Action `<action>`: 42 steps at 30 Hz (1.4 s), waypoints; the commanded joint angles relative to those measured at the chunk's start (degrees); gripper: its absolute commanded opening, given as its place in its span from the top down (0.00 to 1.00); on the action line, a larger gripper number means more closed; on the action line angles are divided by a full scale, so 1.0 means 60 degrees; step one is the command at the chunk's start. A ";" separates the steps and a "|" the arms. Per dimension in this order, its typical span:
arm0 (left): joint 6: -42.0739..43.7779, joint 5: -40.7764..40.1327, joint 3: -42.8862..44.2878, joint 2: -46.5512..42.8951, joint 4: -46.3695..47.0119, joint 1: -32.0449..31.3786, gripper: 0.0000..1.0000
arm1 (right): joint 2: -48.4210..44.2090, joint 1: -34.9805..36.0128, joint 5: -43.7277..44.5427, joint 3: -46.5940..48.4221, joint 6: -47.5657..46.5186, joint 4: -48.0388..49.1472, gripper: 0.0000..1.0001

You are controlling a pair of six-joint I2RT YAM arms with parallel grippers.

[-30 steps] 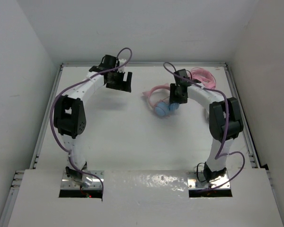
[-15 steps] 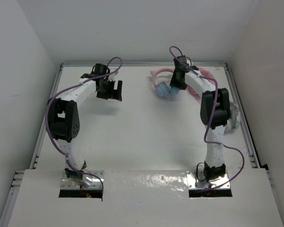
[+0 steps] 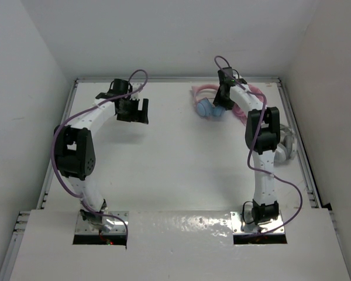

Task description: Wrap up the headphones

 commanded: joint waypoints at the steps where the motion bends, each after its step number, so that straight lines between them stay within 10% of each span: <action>1: 0.0113 0.0054 0.0019 -0.0310 0.0340 0.0136 0.14 | -0.0183 0.0011 -0.0184 0.0234 -0.0395 0.0064 0.98; 11: 0.0098 0.0098 0.0107 -0.0192 0.0296 0.0136 0.14 | -0.0841 0.0011 -0.0346 0.0044 -0.1450 0.0327 0.56; 22: 0.0098 0.0083 0.0385 -0.0104 0.0208 0.0151 0.14 | -0.1575 0.0011 -0.0522 -0.0660 -0.0823 0.0503 0.48; 31: 0.0127 -0.0019 0.0224 -0.0426 0.0267 0.0151 0.14 | -0.1150 0.0011 -0.0347 -0.1142 0.1228 0.0473 0.67; 42: 0.0142 0.0068 0.0268 -0.0353 0.0281 0.0224 0.14 | -0.1691 0.0040 -0.0742 -0.1539 0.0586 0.0928 0.36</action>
